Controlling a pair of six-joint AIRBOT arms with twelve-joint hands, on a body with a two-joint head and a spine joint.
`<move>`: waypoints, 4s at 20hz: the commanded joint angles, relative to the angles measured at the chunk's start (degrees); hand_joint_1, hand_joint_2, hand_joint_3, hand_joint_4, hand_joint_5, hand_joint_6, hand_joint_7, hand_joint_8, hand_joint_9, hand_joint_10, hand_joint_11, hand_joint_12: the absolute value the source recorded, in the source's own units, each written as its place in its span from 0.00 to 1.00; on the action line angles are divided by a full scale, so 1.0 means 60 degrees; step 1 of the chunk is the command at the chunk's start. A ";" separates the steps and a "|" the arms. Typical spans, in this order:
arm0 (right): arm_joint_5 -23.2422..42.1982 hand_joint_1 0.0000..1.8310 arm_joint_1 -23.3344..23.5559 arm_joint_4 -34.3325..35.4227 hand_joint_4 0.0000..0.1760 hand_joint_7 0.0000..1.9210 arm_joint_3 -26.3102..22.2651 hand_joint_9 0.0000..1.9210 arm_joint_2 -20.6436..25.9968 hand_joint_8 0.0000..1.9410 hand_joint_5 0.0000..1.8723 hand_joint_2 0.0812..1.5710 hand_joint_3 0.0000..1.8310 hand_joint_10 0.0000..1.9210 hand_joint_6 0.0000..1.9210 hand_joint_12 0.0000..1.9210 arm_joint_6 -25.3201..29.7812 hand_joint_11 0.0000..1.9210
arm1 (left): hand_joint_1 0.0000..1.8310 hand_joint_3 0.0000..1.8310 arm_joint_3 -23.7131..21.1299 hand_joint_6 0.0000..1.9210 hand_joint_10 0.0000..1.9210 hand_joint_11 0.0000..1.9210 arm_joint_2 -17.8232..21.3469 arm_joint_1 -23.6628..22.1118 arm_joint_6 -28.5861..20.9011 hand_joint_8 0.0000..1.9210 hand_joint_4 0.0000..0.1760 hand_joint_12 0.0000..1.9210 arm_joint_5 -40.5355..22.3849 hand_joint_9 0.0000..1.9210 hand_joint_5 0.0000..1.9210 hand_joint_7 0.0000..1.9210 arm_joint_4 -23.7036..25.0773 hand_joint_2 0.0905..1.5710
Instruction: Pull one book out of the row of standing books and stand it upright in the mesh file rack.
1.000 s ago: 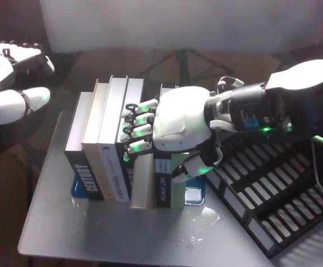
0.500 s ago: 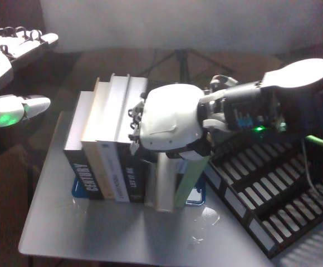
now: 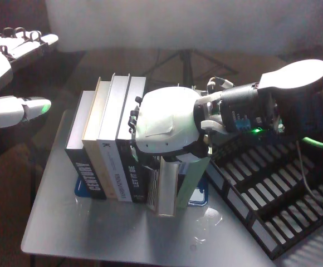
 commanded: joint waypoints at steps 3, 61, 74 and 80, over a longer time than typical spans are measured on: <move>-0.0112 0.76 0.0007 0.0088 0.00 0.58 0.0017 0.49 0.0141 0.41 0.55 0.67 0.00 0.66 0.40 0.85 -0.0052 0.38 | 0.28 0.00 0.0013 0.00 0.00 0.00 0.0172 -0.0045 -0.0048 0.00 0.73 0.67 -0.1150 0.01 0.02 0.01 -0.0175 0.80; -0.0587 0.43 0.0231 0.0090 0.00 0.00 -0.0957 0.00 0.0952 0.00 0.00 0.51 0.00 0.00 0.00 0.00 -0.1109 0.00 | 0.27 0.00 -0.0062 0.00 0.01 0.00 0.0212 0.0200 -0.0050 0.00 0.73 0.63 -0.1269 0.03 0.04 0.03 -0.0391 0.80; -0.1408 0.76 -0.0201 -0.0785 0.00 0.67 -0.0357 0.55 0.0103 0.27 0.63 0.63 0.00 0.54 0.30 0.85 -0.1230 0.38 | 0.26 0.00 -0.0109 0.00 0.00 0.00 0.0260 0.0235 -0.0051 0.00 0.80 0.85 -0.1274 0.00 0.04 0.02 -0.0440 0.79; -0.1450 0.76 -0.0203 -0.0786 0.00 0.67 -0.0300 0.51 0.0079 0.26 0.58 0.64 0.00 0.57 0.40 0.86 -0.1229 0.35 | 0.25 0.00 -0.0116 0.00 0.00 0.00 0.0263 0.0242 -0.0051 0.00 0.72 0.68 -0.1309 0.00 0.04 0.03 -0.0465 0.80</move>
